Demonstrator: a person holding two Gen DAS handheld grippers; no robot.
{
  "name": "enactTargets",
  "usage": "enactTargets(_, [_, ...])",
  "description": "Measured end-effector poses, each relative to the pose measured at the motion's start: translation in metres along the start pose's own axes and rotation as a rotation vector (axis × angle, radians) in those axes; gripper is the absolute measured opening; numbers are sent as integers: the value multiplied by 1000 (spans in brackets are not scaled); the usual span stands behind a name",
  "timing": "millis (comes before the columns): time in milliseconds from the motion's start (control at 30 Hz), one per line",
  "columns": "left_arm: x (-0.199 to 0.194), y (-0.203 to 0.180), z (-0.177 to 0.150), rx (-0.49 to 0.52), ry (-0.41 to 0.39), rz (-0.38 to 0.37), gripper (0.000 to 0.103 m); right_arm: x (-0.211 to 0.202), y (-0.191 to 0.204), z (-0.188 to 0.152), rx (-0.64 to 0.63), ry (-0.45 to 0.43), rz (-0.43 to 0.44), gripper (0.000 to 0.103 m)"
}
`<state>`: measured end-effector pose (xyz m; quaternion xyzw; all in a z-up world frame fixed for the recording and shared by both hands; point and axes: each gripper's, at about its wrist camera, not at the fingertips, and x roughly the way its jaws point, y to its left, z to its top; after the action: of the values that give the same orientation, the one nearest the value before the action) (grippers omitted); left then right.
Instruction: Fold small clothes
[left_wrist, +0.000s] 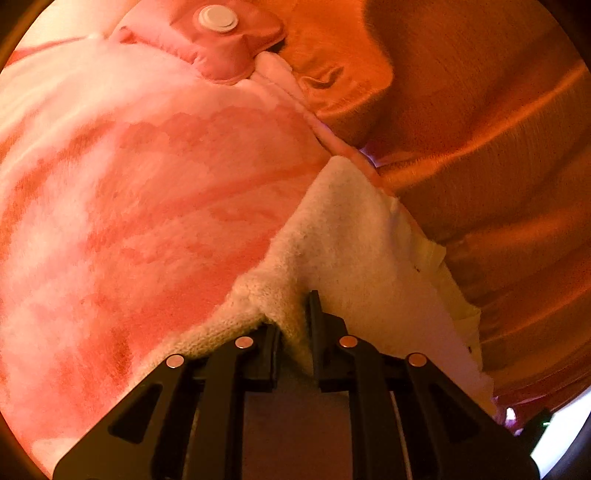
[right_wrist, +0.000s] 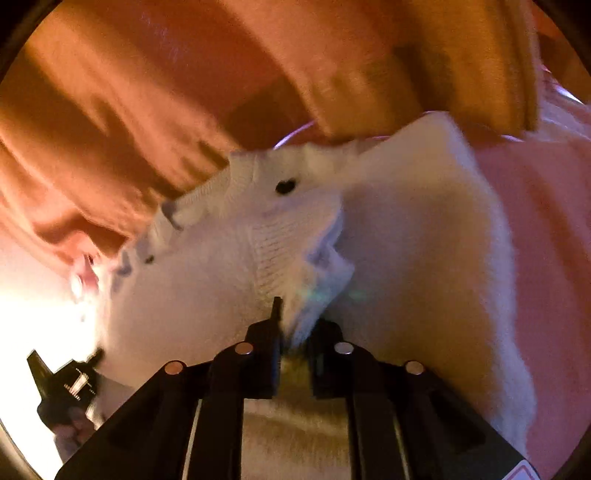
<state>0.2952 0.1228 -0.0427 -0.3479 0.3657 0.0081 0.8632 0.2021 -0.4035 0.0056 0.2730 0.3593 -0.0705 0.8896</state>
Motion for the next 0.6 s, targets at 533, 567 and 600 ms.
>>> enactTargets(533, [-1,-5,-4,68,12,55,13,166,302,-49,-603,315,118,15])
enactTargets(567, [0,-5,-4,73,14,58,13,176,304,-49,-609,312,80,11])
enactTargets(600, [0,-6,-4,80,16,60,14,187,304,-45,-605,288,60,11])
